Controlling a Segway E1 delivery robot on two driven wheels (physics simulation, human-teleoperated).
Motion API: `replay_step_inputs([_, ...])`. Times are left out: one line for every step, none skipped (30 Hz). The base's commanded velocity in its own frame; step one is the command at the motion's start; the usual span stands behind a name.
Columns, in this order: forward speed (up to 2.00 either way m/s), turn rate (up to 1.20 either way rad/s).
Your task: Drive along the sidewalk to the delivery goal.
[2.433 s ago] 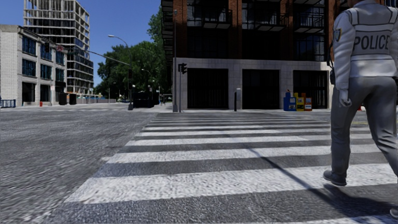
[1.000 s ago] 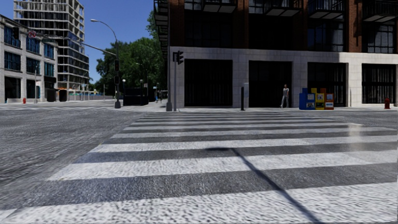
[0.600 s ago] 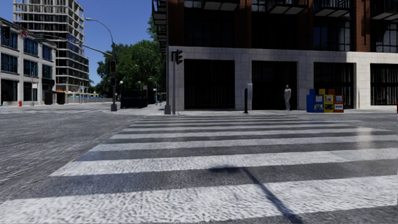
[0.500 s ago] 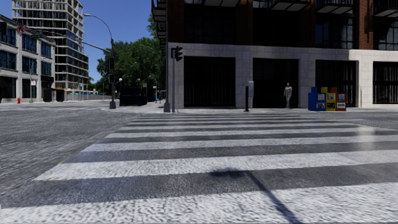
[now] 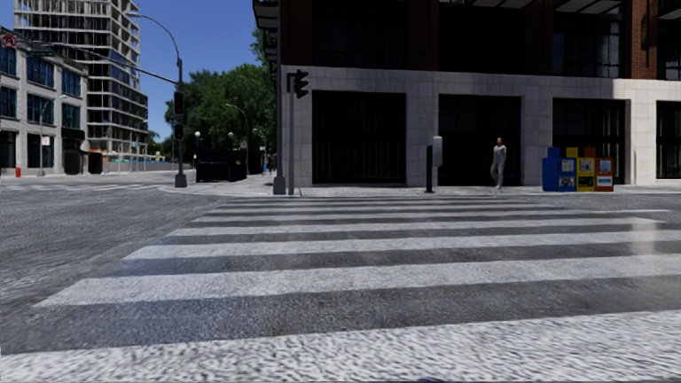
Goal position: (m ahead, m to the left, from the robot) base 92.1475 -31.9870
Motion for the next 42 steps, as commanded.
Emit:
replay_step_inputs([2.00, 0.00])
replay_step_inputs([2.00, 0.00])
replay_step_inputs([2.00, 0.00])
replay_step_inputs([2.00, 0.00])
replay_step_inputs([2.00, 0.00])
replay_step_inputs([2.00, 0.00])
replay_step_inputs([2.00, 0.00])
replay_step_inputs([2.00, 0.00])
replay_step_inputs([2.00, 0.00])
replay_step_inputs([2.00, 0.00])
replay_step_inputs([2.00, 0.00])
replay_step_inputs([2.00, 0.00])
replay_step_inputs([2.00, 0.00])
replay_step_inputs([2.00, 0.00])
replay_step_inputs([2.00, 0.00])
replay_step_inputs([2.00, 0.00])
replay_step_inputs([2.00, 0.00])
replay_step_inputs([2.00, 0.00])
replay_step_inputs([2.00, 0.00])
replay_step_inputs([2.00, 0.00])
replay_step_inputs([2.00, 0.00])
replay_step_inputs([2.00, 0.00])
replay_step_inputs([2.00, 0.00])
replay_step_inputs([2.00, 0.00])
replay_step_inputs([2.00, 0.00])
replay_step_inputs([2.00, 0.00])
replay_step_inputs([2.00, 0.00])
replay_step_inputs([2.00, 0.00])
replay_step_inputs([2.00, 0.00])
replay_step_inputs([2.00, 0.00])
replay_step_inputs([2.00, 0.00])
replay_step_inputs([2.00, 0.00])
replay_step_inputs([2.00, 0.00])
replay_step_inputs([2.00, 0.00])
replay_step_inputs([2.00, 0.00])
replay_step_inputs([2.00, 0.00])
replay_step_inputs([2.00, 0.00])
replay_step_inputs([2.00, 0.00])
replay_step_inputs([2.00, 0.00])
replay_step_inputs([2.00, 0.00])
replay_step_inputs([2.00, 0.00])
replay_step_inputs([2.00, 0.00])
